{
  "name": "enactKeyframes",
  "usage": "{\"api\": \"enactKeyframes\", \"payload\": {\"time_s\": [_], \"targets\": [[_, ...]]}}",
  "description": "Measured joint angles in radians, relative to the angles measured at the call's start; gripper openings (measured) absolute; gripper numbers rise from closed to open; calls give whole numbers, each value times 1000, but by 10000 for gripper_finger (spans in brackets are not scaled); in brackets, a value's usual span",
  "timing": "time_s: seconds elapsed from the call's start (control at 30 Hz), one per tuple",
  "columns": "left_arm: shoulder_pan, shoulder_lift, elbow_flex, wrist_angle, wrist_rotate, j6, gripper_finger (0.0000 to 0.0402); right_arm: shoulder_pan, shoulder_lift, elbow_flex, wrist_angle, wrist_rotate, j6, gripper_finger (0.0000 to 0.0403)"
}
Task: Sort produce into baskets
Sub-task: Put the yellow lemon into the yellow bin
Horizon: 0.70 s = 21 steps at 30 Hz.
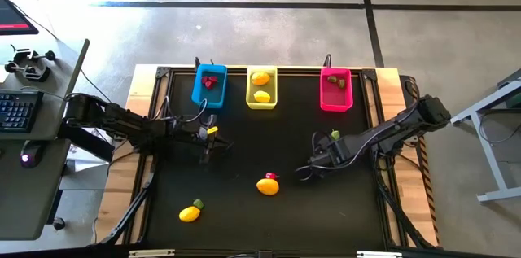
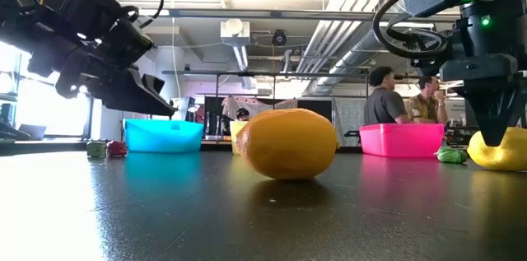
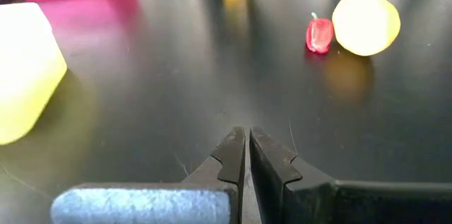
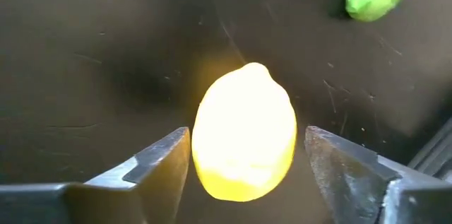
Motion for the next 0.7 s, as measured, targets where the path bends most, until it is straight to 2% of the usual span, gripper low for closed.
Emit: {"api": "enactKeyframes", "payload": {"time_s": [0.23,0.53,0.7], "targets": [[0,0,0,-39,0,-3,10,-3,0,0,39,1,-18,222],[0,0,0,-39,0,-4,10,-4,0,0,62,1,-65,192],[0,0,0,-38,0,-7,10,-4,0,0,62,2,-81,152]]}}
